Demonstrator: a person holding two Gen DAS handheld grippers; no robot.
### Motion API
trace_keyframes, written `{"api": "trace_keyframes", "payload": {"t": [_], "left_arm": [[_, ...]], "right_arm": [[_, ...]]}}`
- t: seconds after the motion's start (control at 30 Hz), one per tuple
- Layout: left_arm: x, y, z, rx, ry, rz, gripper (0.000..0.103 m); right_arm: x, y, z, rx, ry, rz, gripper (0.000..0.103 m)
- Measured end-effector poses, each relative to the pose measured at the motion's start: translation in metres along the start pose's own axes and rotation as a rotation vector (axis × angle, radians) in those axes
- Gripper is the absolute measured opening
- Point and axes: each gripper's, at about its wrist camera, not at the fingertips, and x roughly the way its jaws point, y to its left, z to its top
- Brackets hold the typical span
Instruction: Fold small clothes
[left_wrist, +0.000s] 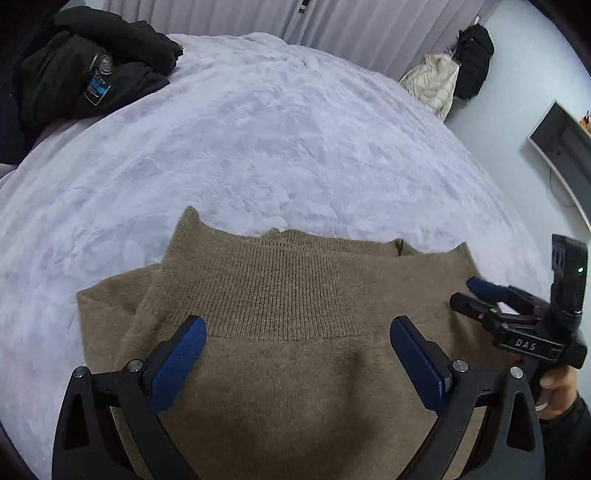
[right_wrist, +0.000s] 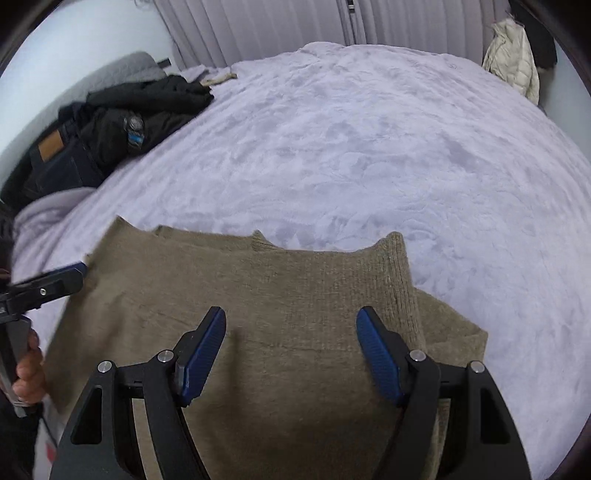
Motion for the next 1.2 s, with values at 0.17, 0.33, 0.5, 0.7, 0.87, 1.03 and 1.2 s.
{"api": "trace_keyframes", "payload": {"t": [0.17, 0.33, 0.5, 0.7, 0.87, 1.03, 1.2], "left_arm": [[0.017, 0.025, -0.017, 0.033, -0.003, 0.150, 0.100], [-0.015, 0.021, -0.025, 0.051, -0.059, 0.167, 0.100], [-0.033, 0.007, -0.006, 0.027, -0.139, 0.102, 0.100], [0.025, 0.036, -0.003, 0.015, -0.016, 0.374, 0.100], [0.000, 0.066, -0.007, -0.129, -0.049, 0.335, 0.101], [-0.050, 0.027, -0.030, -0.147, -0.164, 0.214, 0.101], [-0.028, -0.023, -0.059, 0.016, -0.104, 0.345, 0.101]], "right_arm": [[0.003, -0.044, -0.006, 0.122, -0.001, -0.023, 0.076], [-0.013, -0.070, -0.012, 0.191, -0.022, -0.038, 0.076], [-0.044, -0.021, 0.004, 0.051, -0.142, -0.027, 0.078], [0.017, 0.014, 0.013, -0.042, 0.018, -0.080, 0.078], [0.019, -0.023, 0.004, 0.078, 0.039, -0.131, 0.078], [-0.030, 0.014, -0.011, 0.015, -0.038, -0.155, 0.079], [-0.023, 0.086, -0.040, -0.164, 0.007, -0.151, 0.079]]}}
